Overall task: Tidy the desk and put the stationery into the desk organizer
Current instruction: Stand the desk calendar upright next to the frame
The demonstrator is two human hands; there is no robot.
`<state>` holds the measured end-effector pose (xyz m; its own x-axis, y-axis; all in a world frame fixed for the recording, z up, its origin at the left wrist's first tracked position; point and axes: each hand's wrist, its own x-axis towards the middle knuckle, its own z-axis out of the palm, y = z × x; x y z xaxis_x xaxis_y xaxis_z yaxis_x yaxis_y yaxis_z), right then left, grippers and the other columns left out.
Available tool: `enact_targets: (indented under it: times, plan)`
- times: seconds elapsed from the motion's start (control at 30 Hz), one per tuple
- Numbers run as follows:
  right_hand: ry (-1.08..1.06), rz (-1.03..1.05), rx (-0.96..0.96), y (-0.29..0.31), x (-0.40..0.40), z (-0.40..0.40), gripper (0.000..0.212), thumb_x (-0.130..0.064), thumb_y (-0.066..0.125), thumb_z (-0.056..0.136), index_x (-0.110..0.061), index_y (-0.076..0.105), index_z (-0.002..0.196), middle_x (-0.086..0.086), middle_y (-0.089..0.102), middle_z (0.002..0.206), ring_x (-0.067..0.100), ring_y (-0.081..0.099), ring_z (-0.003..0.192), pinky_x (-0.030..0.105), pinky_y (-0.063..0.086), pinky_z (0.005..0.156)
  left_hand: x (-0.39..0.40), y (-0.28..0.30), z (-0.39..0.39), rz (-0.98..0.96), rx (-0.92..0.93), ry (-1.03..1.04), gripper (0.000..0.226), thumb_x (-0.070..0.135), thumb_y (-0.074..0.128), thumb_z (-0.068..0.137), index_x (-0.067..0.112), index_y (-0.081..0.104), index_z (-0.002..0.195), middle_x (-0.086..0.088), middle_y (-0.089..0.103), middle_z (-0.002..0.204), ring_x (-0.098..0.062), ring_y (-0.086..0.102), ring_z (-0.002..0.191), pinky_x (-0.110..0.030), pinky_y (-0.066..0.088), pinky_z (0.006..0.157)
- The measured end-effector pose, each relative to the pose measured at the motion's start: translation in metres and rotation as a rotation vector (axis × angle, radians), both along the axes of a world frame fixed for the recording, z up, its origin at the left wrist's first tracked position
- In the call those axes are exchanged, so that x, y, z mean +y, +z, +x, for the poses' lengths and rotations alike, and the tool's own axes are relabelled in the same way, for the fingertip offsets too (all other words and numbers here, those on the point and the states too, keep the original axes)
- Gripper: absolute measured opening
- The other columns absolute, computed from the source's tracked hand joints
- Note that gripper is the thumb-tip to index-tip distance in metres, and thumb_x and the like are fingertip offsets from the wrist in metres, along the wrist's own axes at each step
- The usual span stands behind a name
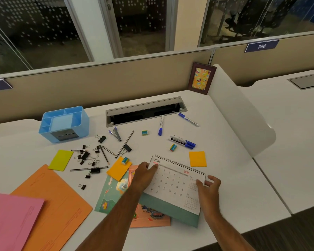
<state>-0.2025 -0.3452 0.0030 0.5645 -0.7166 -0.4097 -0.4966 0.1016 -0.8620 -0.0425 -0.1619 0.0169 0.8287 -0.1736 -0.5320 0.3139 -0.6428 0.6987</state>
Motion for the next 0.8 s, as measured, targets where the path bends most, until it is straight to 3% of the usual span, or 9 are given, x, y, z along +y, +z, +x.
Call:
enact_targets:
  times: [0.13, 0.23, 0.3, 0.4, 0.47, 0.57, 0.7, 0.8]
  plan:
    - [0.064, -0.032, -0.046, 0.011, -0.002, 0.013, 0.036, -0.025, 0.06, 0.102, -0.031, 0.03, 0.12, -0.001, 0.07, 0.104, 0.015, 0.071, 0.088, 0.026, 0.055, 0.063, 0.008, 0.006, 0.007, -0.031, -0.07, 0.028, 0.04, 0.055, 0.055, 0.099, 0.016, 0.057, 0.09, -0.001, 0.066, 0.092, -0.019, 0.065, 0.085, -0.037, 0.052, 0.071]
    - [0.094, -0.025, -0.081, 0.018, -0.006, 0.024, 0.034, -0.028, 0.058, 0.103, -0.033, 0.032, 0.126, 0.001, 0.071, 0.103, 0.016, 0.073, 0.086, 0.029, 0.058, 0.064, 0.012, 0.021, 0.008, -0.076, -0.131, 0.055, 0.048, 0.059, 0.051, 0.1, 0.019, 0.041, 0.076, 0.002, 0.046, 0.074, -0.015, 0.049, 0.069, -0.033, 0.037, 0.061]
    - [0.096, 0.008, -0.113, 0.023, -0.009, 0.033, 0.034, -0.03, 0.057, 0.104, -0.032, 0.037, 0.131, 0.002, 0.072, 0.104, 0.017, 0.074, 0.086, 0.032, 0.06, 0.066, 0.015, 0.033, 0.01, -0.117, -0.136, 0.085, 0.05, 0.063, 0.049, 0.099, 0.02, 0.041, 0.074, 0.002, 0.043, 0.07, -0.014, 0.047, 0.064, -0.032, 0.036, 0.061]
    - [0.106, 0.044, -0.16, 0.033, -0.013, 0.045, 0.029, -0.028, 0.055, 0.105, -0.028, 0.046, 0.132, 0.001, 0.074, 0.106, 0.017, 0.075, 0.089, 0.035, 0.063, 0.069, 0.022, 0.044, 0.013, -0.176, -0.104, 0.123, 0.059, 0.068, 0.046, 0.098, 0.013, 0.058, 0.081, -0.005, 0.06, 0.075, -0.019, 0.06, 0.069, -0.034, 0.044, 0.065]
    - [0.099, 0.067, -0.193, 0.039, -0.015, 0.053, 0.023, -0.022, 0.053, 0.106, -0.021, 0.049, 0.128, 0.0, 0.074, 0.106, 0.015, 0.075, 0.088, 0.032, 0.062, 0.068, 0.026, 0.05, 0.014, -0.226, -0.083, 0.169, 0.061, 0.07, 0.045, 0.097, 0.015, 0.071, 0.093, -0.005, 0.073, 0.088, -0.022, 0.069, 0.082, -0.036, 0.052, 0.072]
    - [0.064, 0.107, -0.216, 0.046, -0.017, 0.062, 0.014, -0.017, 0.052, 0.106, -0.013, 0.051, 0.119, 0.005, 0.073, 0.101, 0.009, 0.072, 0.076, 0.023, 0.056, 0.059, 0.029, 0.059, 0.017, -0.283, -0.094, 0.211, 0.061, 0.071, 0.044, 0.096, 0.018, 0.074, 0.095, -0.004, 0.077, 0.09, -0.023, 0.073, 0.084, -0.036, 0.055, 0.071]
    - [0.107, 0.2, -0.212, 0.049, -0.018, 0.071, 0.023, -0.026, 0.051, 0.105, -0.012, 0.068, 0.109, 0.009, 0.077, 0.1, 0.032, 0.075, 0.093, 0.044, 0.06, 0.079, 0.032, 0.069, 0.02, -0.35, -0.098, 0.263, 0.056, 0.065, 0.046, 0.099, 0.017, 0.075, 0.097, -0.005, 0.078, 0.09, -0.021, 0.075, 0.081, -0.035, 0.056, 0.071]
    - [0.139, 0.279, -0.226, 0.05, -0.015, 0.073, 0.032, -0.037, 0.046, 0.108, -0.018, 0.071, 0.115, 0.008, 0.078, 0.106, 0.027, 0.076, 0.096, 0.049, 0.059, 0.086, 0.032, 0.075, 0.019, -0.387, -0.11, 0.265, 0.051, 0.062, 0.045, 0.102, 0.023, 0.077, 0.098, 0.002, 0.079, 0.09, -0.015, 0.075, 0.08, -0.03, 0.055, 0.068]
